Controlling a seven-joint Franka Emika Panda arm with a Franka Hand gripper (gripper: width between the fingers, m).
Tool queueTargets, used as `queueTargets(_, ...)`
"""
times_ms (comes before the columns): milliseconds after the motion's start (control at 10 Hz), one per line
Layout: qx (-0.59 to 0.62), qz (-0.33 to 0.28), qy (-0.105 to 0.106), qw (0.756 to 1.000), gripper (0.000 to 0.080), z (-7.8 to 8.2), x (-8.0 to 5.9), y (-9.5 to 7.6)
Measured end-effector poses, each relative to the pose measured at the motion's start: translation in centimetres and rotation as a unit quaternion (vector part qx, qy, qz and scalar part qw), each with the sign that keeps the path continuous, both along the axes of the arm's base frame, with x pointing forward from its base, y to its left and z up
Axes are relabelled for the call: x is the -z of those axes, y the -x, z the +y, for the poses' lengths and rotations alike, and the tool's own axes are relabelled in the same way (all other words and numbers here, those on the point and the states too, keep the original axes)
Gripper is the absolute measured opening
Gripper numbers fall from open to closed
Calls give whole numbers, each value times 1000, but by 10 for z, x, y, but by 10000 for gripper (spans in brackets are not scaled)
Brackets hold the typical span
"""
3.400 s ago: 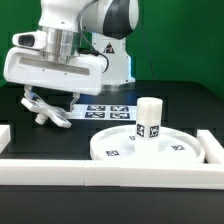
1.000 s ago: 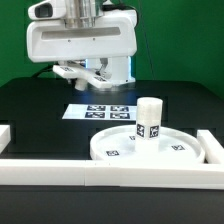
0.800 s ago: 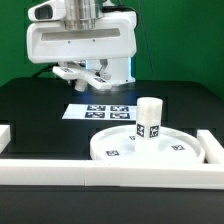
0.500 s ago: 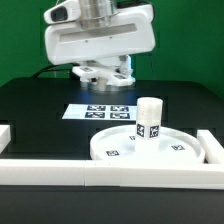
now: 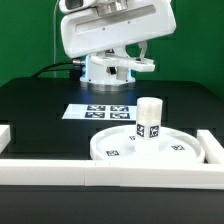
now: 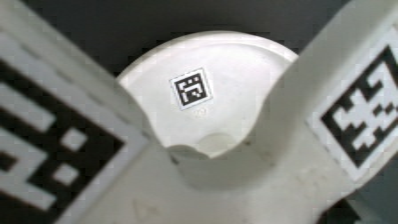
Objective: Assemble round table
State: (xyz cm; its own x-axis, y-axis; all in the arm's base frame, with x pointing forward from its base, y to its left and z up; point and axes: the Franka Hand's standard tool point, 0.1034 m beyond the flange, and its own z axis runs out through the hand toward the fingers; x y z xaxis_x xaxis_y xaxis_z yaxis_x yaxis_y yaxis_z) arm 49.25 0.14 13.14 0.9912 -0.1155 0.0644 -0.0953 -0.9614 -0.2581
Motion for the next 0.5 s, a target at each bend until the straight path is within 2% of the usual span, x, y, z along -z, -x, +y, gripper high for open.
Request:
queueTargets(100, 0, 1, -1, 1000, 403, 1, 1, 0)
queueTargets(200, -5, 10, -15, 1000, 403, 11, 2, -4)
queueTargets(300, -10, 10, -22, 1000, 403, 19, 1, -16)
queueTargets(500, -21, -6, -21, 1000, 403, 30, -4, -41)
